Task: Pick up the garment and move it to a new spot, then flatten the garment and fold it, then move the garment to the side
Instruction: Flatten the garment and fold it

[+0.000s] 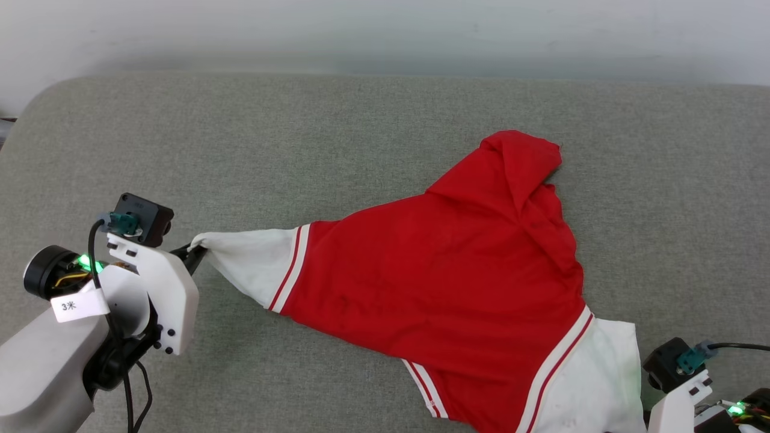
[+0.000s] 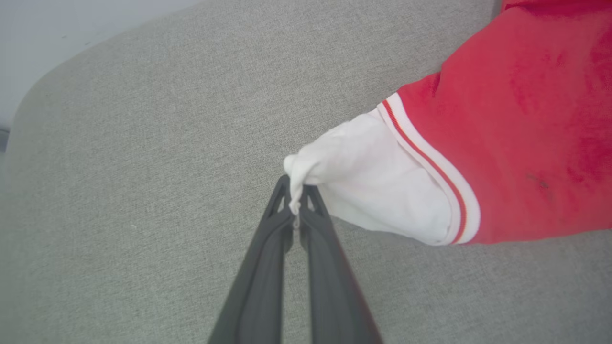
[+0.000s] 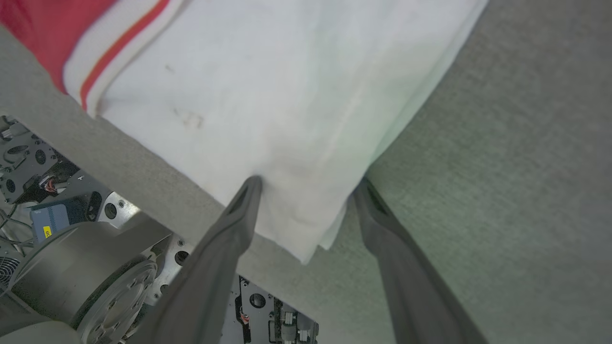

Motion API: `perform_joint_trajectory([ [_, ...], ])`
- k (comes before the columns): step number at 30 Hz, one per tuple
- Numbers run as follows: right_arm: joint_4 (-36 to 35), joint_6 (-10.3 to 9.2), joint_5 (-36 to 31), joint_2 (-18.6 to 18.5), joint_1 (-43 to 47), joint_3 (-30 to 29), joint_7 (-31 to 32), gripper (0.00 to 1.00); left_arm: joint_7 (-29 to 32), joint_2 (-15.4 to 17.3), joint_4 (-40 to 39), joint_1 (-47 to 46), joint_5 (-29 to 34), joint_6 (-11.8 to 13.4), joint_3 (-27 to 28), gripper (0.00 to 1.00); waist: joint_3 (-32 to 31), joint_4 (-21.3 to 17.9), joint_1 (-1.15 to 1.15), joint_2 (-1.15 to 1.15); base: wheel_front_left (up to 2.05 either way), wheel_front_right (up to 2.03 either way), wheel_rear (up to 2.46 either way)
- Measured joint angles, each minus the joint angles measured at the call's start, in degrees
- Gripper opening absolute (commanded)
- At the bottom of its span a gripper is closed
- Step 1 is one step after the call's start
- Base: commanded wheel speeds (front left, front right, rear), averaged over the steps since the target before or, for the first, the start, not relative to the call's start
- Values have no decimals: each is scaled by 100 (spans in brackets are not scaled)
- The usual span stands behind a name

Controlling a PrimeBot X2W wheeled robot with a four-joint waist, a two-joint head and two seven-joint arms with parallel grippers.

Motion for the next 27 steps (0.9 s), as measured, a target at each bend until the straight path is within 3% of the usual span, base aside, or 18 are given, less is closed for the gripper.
perform_joint_trajectory([
  [10,716,-47,200,-19,-318,765,-690,99,-51,-51,132,-34,15,-77,-33,0,69,54,-2,0,0,0,0],
  [11,746,-47,221,-40,-363,840,-747,13,-51,-52,149,-34,13,-79,-36,0,61,46,-2,0,0,0,0],
  [12,770,-47,221,-63,-396,914,-837,0,-54,-55,158,-34,5,-91,-42,0,51,37,-2,0,0,0,0],
  [19,793,0,263,36,-478,1069,-1486,0,-135,-90,211,6,-69,-129,-54,0,-149,-23,0,0,0,0,0],
  [27,244,1,70,99,-328,242,-2131,0,-431,97,-199,224,-197,-66,116,0,-564,-137,0,0,0,0,0],
])
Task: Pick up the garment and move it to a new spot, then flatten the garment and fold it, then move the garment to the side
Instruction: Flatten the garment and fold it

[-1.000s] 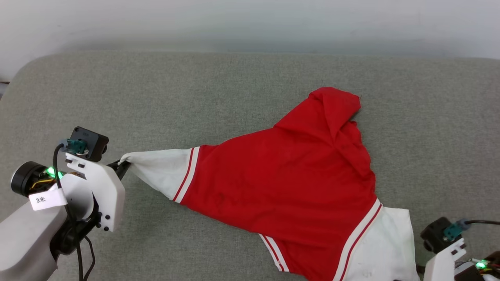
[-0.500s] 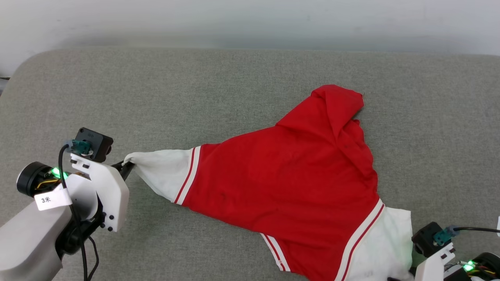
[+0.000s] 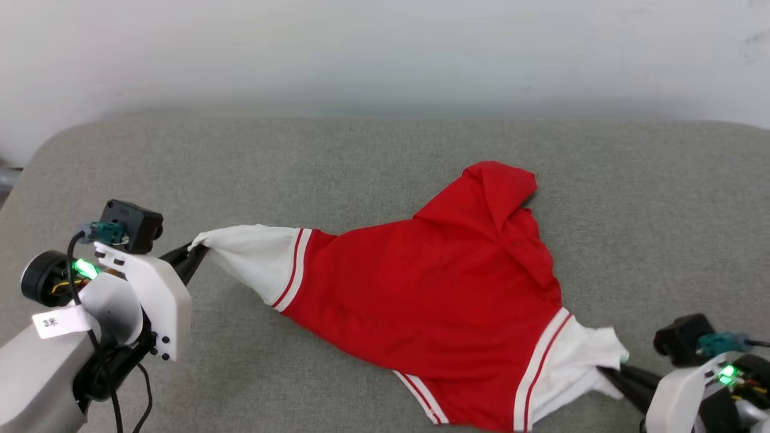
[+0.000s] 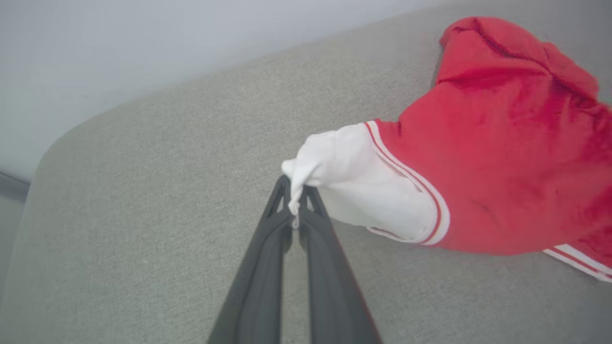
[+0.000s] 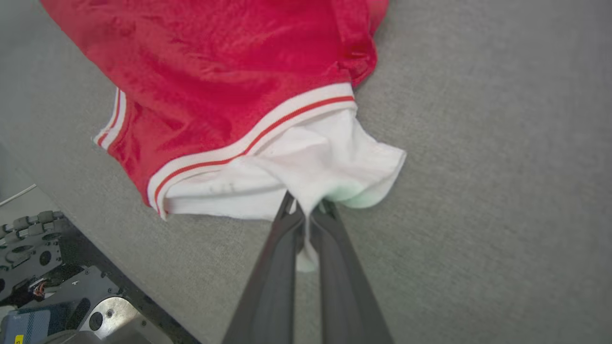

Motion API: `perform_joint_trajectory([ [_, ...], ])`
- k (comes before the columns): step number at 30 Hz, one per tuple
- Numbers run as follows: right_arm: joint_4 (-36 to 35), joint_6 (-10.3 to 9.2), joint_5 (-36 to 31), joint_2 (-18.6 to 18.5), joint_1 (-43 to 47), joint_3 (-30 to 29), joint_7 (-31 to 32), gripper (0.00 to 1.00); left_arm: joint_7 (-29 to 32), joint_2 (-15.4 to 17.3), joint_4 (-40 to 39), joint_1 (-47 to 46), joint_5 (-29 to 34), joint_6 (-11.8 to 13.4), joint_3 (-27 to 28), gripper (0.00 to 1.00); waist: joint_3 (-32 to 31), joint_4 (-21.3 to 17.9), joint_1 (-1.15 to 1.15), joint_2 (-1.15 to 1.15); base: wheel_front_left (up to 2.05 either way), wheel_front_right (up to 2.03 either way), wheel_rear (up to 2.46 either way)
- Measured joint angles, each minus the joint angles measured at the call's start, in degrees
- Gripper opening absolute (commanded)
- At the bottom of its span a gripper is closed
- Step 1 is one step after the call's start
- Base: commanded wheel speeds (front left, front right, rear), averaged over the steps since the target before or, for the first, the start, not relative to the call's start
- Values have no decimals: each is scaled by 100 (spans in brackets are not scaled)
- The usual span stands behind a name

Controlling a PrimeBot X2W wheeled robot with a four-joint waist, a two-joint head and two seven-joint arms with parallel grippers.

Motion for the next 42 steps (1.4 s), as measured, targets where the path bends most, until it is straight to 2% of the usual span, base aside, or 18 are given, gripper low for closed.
perform_joint_trajectory([
  [11,-1301,0,-355,223,-174,-1559,59,0,-204,189,-1287,-178,-283,129,490,0,-461,-144,0,0,0,0,0],
  [16,-1775,0,-457,259,-681,-2172,210,0,-252,165,-1737,-614,-349,149,775,0,-537,-169,0,0,0,0,0],
  [22,-2018,0,-502,266,-1797,-2550,320,0,-258,-37,-1928,-1446,-327,125,1082,0,-521,-154,0,0,0,0,0],
  [27,-1829,0,-461,261,-2665,-2637,285,0,-248,-246,-1908,-2087,-224,73,1181,0,-398,-130,0,0,0,0,0],
  [32,-1510,0,-448,259,-3460,-2466,304,0,-176,-485,-1683,-2748,-121,12,1228,0,-127,-101,0,0,0,0,0],
  [42,-528,0,-506,271,-5619,-2034,194,0,-134,-1090,-653,-4365,110,-224,1313,0,930,-53,0,0,0,0,0],
])
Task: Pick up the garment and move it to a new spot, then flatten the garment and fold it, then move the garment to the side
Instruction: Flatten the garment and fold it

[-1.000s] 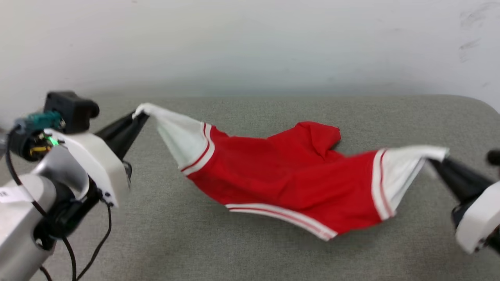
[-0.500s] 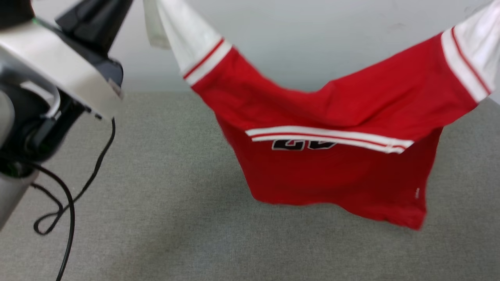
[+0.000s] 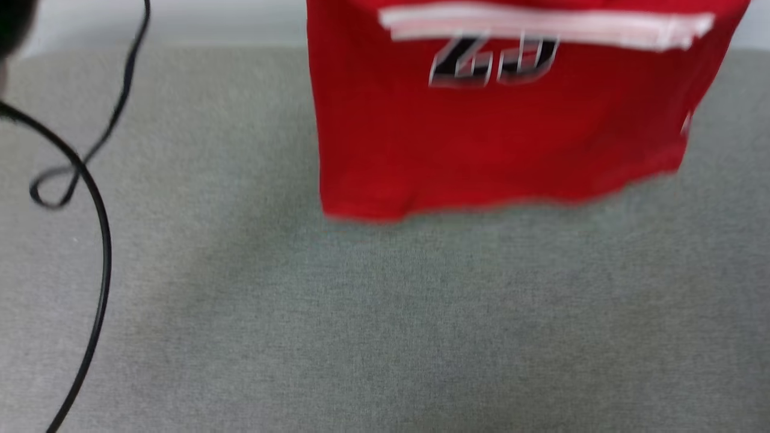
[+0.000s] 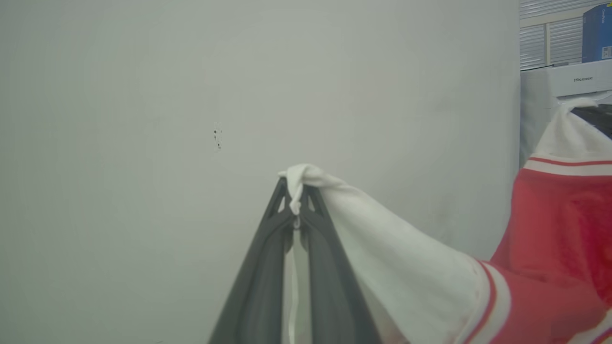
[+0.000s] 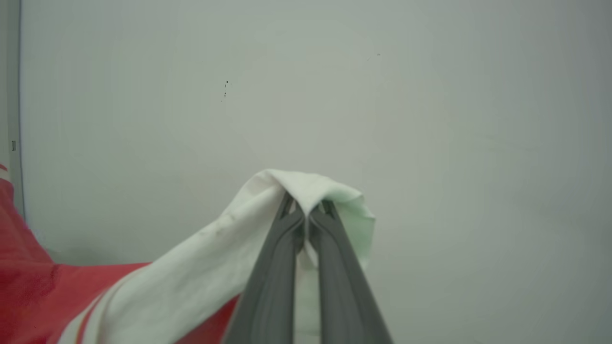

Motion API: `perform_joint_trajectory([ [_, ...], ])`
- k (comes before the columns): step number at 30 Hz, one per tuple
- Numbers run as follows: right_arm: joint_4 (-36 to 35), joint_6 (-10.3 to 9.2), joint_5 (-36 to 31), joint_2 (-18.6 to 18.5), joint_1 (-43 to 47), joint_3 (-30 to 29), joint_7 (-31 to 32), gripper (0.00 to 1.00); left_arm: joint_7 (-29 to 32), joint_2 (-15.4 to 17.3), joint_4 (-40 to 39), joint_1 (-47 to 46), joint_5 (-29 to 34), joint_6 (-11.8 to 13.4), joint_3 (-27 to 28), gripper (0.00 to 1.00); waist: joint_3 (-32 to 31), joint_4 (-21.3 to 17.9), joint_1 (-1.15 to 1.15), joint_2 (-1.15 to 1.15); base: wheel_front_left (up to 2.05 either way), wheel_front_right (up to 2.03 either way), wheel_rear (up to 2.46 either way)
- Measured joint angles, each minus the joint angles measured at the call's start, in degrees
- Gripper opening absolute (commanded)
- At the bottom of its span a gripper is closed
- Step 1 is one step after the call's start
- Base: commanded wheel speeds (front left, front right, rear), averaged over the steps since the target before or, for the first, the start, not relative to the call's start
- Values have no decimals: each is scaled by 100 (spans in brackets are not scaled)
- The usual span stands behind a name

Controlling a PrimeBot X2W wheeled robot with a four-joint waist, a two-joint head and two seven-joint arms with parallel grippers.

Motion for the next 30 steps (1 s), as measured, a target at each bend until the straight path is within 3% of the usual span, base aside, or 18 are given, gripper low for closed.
perform_joint_trajectory([
  [10,1713,0,-411,215,-2439,628,-359,0,-226,-506,1479,-1666,401,-193,69,0,1250,49,1,0,0,0,0],
  [17,3005,0,-611,505,-3454,1028,-848,0,-548,-719,2365,-2180,569,-367,32,0,1904,76,1,0,0,0,0],
  [23,3649,0,-505,633,-3518,1603,-1334,0,-868,-798,2793,-2093,608,-512,-53,0,2134,72,1,0,0,0,0],
  [30,3954,0,-118,641,-2774,2153,-1931,0,-1354,-692,2965,-1236,513,-610,-86,0,1884,19,0,0,0,0,0],
])
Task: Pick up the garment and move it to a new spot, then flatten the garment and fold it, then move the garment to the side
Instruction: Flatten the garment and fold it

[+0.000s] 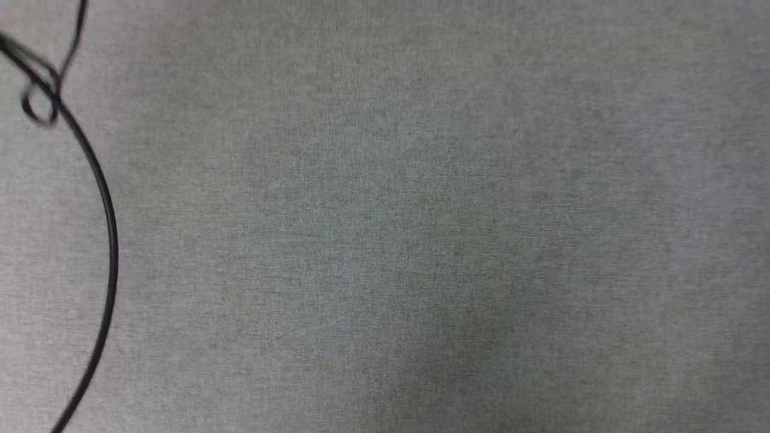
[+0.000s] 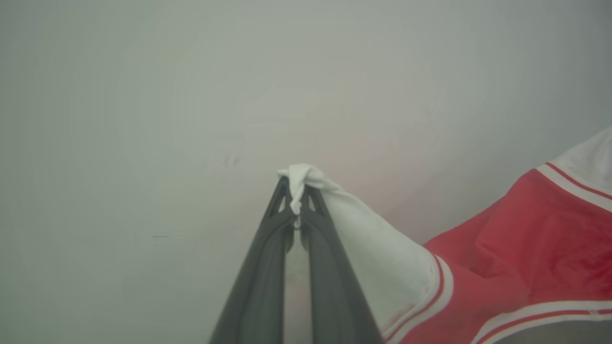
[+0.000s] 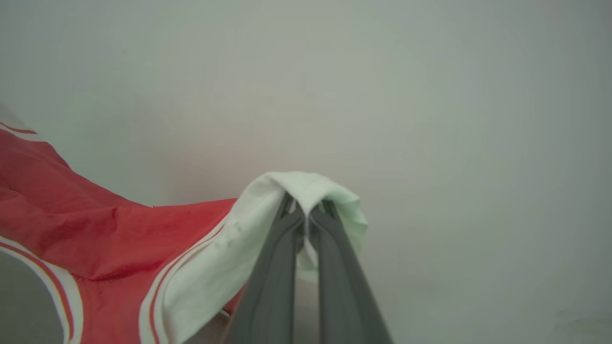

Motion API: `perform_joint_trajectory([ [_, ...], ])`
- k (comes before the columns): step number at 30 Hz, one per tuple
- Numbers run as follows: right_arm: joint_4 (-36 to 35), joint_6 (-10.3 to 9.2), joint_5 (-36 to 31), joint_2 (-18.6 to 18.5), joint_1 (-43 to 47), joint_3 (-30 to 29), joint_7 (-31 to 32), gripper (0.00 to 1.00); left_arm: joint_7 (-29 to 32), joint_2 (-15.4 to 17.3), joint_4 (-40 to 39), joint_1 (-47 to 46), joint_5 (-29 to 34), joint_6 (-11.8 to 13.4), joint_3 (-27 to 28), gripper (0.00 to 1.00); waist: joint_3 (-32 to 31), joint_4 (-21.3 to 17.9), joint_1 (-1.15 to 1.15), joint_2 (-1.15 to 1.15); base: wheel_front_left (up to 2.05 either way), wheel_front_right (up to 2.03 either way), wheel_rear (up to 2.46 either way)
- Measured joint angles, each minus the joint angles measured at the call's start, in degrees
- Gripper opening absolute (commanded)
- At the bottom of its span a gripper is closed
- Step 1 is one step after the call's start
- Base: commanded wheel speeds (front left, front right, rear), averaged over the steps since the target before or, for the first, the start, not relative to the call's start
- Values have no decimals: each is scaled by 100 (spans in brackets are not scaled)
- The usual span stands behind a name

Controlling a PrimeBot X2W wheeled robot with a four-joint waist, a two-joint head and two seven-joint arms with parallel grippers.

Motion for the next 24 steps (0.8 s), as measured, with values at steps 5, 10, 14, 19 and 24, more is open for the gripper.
perform_joint_trajectory([
  [5,-107,0,257,-74,872,343,-324,0,-347,160,-153,939,-169,38,53,0,-318,-19,0,0,0,0,0],
  [10,-453,0,492,-224,1836,477,-550,0,-582,339,-493,2024,-371,177,71,0,-717,-22,-1,0,0,0,0],
  [14,-773,0,575,-371,2719,511,-661,0,-756,474,-884,3028,-546,388,99,0,-1061,-20,-1,0,0,0,0],
  [19,-1073,1,636,-448,3876,427,-687,0,-875,737,-1575,4400,-769,798,177,0,-1513,-16,-2,0,0,0,0],
  [24,-1367,0,637,-476,5044,171,-675,0,-957,928,-2227,5698,-993,1185,245,0,-1953,-1,-3,0,0,0,0],
])
